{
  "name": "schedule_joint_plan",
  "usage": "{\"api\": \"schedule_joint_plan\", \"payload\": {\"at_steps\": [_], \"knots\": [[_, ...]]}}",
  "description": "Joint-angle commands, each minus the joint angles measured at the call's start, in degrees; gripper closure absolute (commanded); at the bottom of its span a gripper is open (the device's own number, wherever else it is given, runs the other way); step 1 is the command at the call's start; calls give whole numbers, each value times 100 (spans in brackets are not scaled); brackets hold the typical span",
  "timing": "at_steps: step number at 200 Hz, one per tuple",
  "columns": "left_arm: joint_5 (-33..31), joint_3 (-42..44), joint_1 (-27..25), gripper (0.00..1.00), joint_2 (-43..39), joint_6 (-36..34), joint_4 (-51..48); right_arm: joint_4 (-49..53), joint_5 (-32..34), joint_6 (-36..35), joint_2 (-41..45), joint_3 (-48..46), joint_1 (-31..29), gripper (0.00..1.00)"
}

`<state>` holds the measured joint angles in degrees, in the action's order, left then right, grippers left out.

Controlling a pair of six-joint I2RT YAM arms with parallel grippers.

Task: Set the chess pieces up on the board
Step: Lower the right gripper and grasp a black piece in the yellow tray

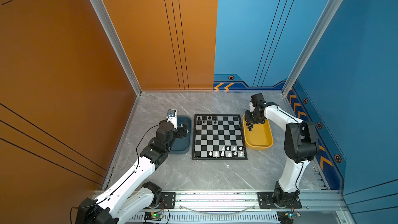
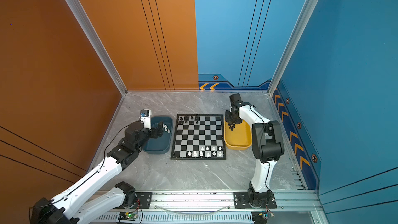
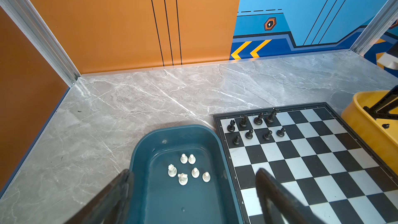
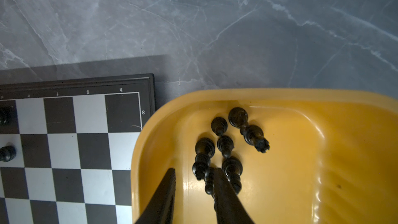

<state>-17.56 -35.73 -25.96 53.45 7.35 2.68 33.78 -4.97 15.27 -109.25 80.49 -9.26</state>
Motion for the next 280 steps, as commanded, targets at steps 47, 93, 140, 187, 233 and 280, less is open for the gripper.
{"api": "schedule_joint_plan", "payload": {"at_steps": [47, 93, 140, 187, 233, 280], "knots": [[-114, -196, -59, 9, -43, -30, -127, 168, 61, -67, -237, 174, 50, 69], [-123, -189, -68, 9, -63, -40, -145, 182, 37, -77, -281, 199, 51, 74], [-122, -194, -82, 9, -72, -37, -145, 199, 18, -72, -307, 224, 61, 79], [-127, -197, -94, 9, -88, -42, -171, 234, 23, -60, -342, 242, 63, 80], [-149, -190, -103, 9, -89, -59, -184, 252, 17, -63, -360, 254, 64, 78], [-156, -190, -112, 9, -106, -65, -189, 247, 22, -57, -377, 258, 62, 82]]}}
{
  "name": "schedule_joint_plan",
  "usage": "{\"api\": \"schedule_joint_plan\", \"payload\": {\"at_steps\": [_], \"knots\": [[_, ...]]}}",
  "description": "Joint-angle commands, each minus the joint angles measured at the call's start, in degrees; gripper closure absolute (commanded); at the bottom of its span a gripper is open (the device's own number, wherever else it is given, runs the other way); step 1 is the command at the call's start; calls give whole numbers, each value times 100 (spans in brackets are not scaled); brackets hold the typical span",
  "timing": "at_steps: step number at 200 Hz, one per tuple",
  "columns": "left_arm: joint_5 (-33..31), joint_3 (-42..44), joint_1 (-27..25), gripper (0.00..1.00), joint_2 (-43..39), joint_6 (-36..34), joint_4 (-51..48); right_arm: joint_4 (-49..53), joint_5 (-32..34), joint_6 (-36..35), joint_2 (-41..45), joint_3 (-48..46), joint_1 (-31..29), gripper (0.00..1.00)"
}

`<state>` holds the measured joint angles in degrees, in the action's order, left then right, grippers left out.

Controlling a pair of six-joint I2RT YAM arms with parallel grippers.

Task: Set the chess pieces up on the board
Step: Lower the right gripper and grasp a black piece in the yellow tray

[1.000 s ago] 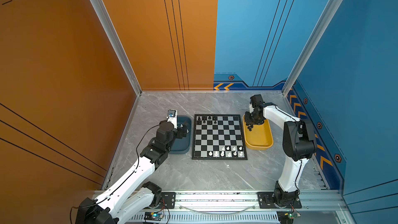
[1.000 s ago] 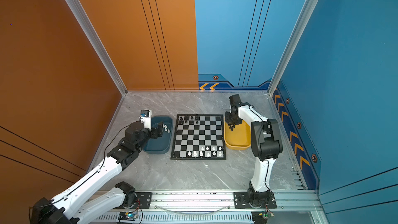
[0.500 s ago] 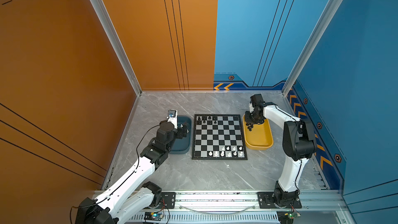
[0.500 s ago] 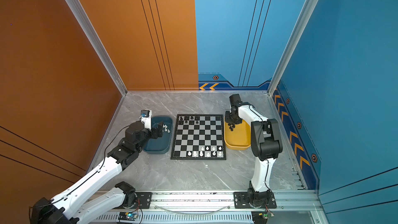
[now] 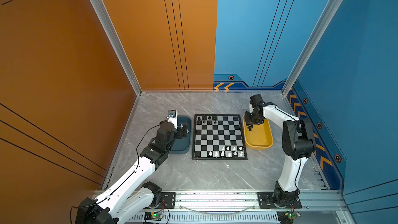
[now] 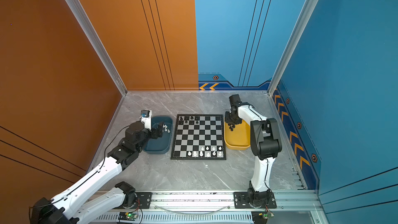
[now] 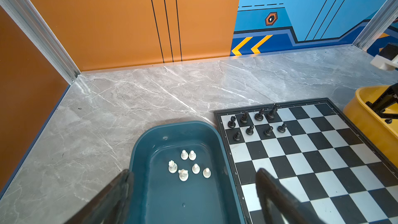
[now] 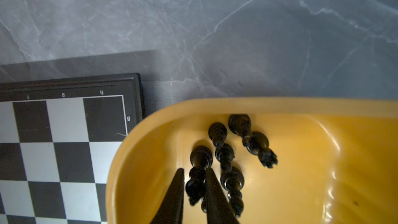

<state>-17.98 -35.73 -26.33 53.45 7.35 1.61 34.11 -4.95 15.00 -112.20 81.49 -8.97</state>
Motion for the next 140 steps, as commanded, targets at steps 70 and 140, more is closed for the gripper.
{"api": "schedule_joint_plan", "payload": {"at_steps": [70, 140], "knots": [[-141, -193, -96, 9, -212, -71, -125, 277, 3, -11, -15, 157, 44, 95], [-167, -172, -135, 9, -312, -81, -143, 267, -270, 115, 511, -22, 36, 99]]}}
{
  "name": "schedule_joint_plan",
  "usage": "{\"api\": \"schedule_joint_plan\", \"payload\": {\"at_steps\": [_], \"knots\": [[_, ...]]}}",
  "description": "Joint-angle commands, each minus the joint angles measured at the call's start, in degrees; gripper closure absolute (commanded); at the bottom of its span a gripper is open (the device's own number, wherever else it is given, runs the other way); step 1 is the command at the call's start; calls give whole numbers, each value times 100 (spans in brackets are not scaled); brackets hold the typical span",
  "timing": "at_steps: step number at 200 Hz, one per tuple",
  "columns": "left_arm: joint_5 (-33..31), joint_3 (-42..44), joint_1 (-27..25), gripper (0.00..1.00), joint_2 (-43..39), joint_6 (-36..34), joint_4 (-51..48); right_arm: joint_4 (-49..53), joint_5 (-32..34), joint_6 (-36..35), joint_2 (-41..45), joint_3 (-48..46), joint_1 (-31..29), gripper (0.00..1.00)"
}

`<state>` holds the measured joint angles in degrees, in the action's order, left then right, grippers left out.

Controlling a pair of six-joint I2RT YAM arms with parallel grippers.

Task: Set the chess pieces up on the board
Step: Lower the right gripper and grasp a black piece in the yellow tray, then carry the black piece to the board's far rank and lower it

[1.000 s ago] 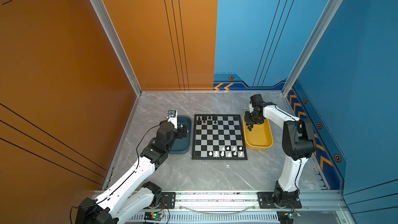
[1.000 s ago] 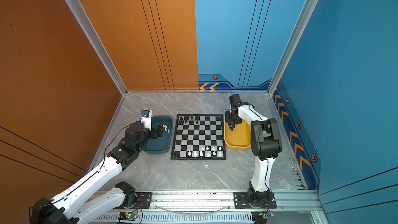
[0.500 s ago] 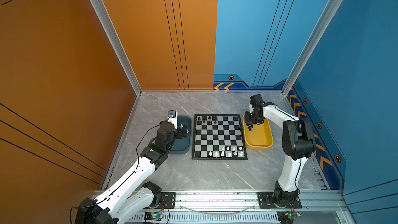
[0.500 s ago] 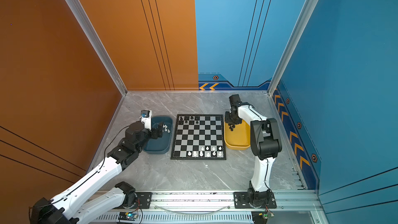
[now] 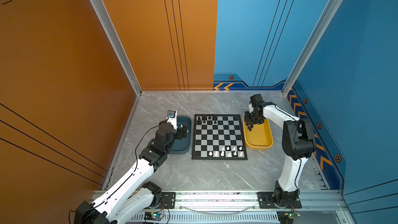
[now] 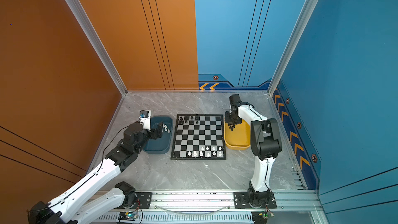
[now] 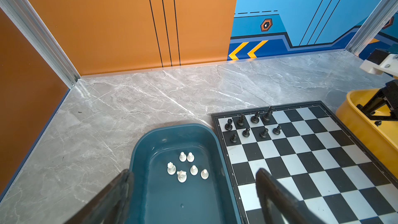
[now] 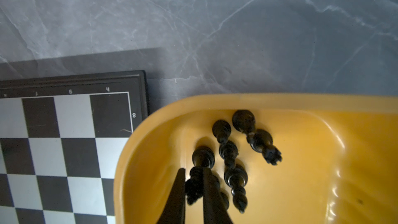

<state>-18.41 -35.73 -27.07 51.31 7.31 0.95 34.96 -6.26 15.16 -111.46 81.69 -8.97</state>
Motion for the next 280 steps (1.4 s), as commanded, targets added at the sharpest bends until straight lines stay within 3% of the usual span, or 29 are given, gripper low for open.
{"api": "schedule_joint_plan", "payload": {"at_steps": [1, 79, 136, 213, 280], "knots": [[-125, -172, -61, 9, -105, -74, -78, 184, -138, 100, 447, -41, 31, 99], [-109, -163, -114, 9, -174, -79, -77, 399, -143, 172, 1343, -210, -6, 99], [-114, -93, -132, 9, -237, -88, -38, 599, -135, 197, 1646, 180, -519, 99], [-229, 4, -132, 9, -367, -193, -59, 616, -355, 323, 247, 1391, -1449, 99], [-263, 45, -130, 9, -394, -204, -52, 617, -444, 378, -1029, 2360, -1792, 100]]}}
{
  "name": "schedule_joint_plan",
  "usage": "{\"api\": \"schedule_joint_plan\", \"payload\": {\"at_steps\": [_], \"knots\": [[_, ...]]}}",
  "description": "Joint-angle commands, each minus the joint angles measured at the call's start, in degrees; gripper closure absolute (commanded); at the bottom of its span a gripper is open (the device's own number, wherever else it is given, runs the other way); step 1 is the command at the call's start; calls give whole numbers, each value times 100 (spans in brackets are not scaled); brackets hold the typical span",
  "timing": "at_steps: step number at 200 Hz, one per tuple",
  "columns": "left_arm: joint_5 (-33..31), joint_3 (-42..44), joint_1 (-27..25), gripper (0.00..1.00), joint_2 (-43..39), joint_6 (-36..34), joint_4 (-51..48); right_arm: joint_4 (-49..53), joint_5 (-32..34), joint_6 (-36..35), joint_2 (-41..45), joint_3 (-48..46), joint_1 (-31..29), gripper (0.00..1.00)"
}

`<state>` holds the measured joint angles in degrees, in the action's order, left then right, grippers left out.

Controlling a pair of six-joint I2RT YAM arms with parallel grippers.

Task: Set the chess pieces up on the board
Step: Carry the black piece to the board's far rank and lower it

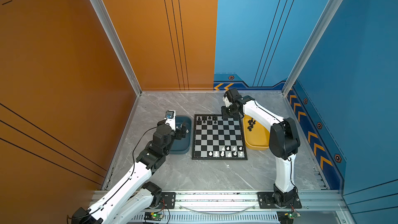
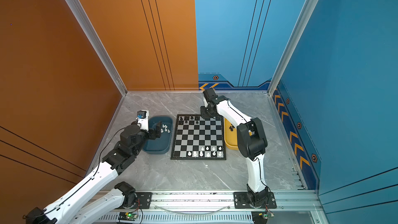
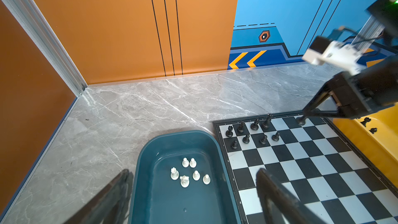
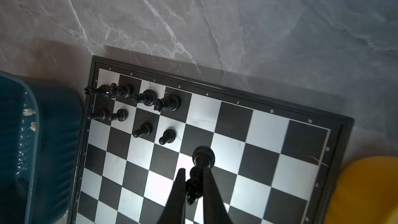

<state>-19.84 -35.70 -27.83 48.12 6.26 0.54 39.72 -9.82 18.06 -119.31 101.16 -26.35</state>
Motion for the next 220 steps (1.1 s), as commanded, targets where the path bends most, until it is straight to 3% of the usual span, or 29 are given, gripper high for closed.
{"api": "schedule_joint_plan", "payload": {"at_steps": [1, 68, 220], "knots": [[-123, 44, -54, 9, -75, -99, -10, 141, -89, 90, -252, 417, -55, 100], [-108, 62, -40, 8, -14, -109, 51, 121, -69, 136, -816, 830, -67, 100], [-107, 68, -29, 8, 11, -126, 69, 262, -14, 136, -1033, 984, 77, 99]]}}
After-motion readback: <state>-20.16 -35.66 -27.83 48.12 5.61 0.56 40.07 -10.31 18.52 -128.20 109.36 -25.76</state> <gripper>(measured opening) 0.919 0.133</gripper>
